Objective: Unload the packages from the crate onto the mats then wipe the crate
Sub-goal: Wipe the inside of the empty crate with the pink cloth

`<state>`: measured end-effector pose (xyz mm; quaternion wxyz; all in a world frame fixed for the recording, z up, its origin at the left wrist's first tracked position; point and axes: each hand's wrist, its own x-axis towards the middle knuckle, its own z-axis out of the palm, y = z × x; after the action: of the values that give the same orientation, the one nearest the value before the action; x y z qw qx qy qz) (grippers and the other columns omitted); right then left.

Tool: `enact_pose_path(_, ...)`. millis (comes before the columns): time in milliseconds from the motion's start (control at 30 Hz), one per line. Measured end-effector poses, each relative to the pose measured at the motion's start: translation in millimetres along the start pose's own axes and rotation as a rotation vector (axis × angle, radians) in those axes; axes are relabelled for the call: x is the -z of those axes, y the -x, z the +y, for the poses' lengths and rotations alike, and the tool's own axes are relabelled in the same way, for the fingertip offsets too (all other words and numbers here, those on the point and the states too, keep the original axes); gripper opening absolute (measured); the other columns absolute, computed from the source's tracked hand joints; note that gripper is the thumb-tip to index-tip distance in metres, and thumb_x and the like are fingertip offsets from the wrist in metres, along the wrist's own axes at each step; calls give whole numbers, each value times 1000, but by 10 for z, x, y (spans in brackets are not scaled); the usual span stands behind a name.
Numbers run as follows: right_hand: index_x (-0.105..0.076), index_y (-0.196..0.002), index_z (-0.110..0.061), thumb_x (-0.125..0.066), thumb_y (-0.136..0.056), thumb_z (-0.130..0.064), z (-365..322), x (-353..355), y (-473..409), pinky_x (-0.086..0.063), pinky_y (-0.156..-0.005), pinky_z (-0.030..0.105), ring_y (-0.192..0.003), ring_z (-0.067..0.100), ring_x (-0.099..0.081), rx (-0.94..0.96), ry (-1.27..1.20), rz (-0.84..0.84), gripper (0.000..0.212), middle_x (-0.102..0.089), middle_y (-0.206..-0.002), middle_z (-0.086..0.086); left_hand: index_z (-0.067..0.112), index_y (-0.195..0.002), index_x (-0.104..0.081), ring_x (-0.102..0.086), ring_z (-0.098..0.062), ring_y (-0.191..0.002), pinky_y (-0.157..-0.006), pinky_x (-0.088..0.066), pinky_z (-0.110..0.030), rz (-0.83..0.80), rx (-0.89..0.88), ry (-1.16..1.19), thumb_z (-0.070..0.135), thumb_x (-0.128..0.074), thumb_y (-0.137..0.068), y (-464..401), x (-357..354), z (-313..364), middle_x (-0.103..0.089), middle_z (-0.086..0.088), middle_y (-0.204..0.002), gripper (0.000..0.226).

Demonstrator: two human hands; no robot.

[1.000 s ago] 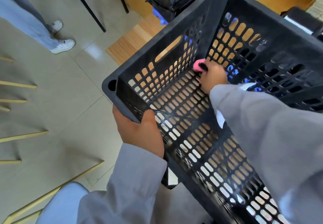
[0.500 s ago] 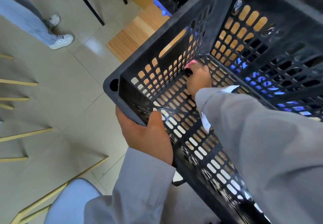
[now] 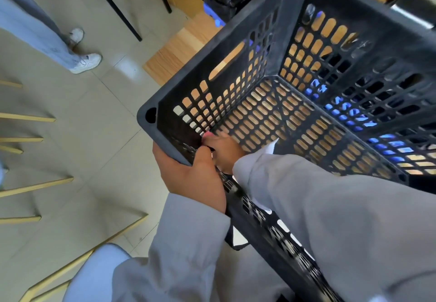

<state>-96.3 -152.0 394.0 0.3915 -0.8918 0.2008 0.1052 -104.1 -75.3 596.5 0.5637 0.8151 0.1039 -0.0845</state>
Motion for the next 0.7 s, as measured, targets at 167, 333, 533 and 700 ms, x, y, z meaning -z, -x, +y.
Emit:
enact_pose_path(167, -59, -132, -21, -49, -95, -2, -94, 262, 17, -47, -98, 38, -115, 36, -54, -88, -81, -155, 44, -56, -128, 17, 14, -125, -54, -63, -14, -73, -55, -50, -15, -20, 13, 37, -2, -60, -79, 5, 11, 8, -66, -6, -100, 49)
enact_pose_path(333, -69, -116, -18, -59, -92, -10, -52, 592, 334, -52, -83, 33, -96, 23, -64, -139, -121, -360, 27, -68, -104, 0, 15, -122, -53, -62, -19, -75, -59, -49, -23, -78, 40, 81, 0, -59, -81, 20, 26, 6, -64, -4, -94, 43)
enact_pose_path(533, -61, -129, -22, -75, -85, -26, -25, 1364, 887, -51, -69, 29, -80, 22, -67, -387, -412, -157, 46, -69, -108, 7, 27, -126, -47, -65, -24, -94, -83, -55, -42, -166, 88, 55, 14, -65, -80, -16, 97, -4, -64, -1, -107, 51)
enact_pose_path(700, -65, -114, -10, -81, -80, -22, -156, 1934, 1377, -60, -63, 33, -69, 24, -71, -427, -777, 84, 39, -75, -94, 13, 33, -144, -32, -36, -13, -134, -111, -33, -36, -112, -415, -105, 22, -74, -78, 84, 262, 242, -33, 1, -146, 78)
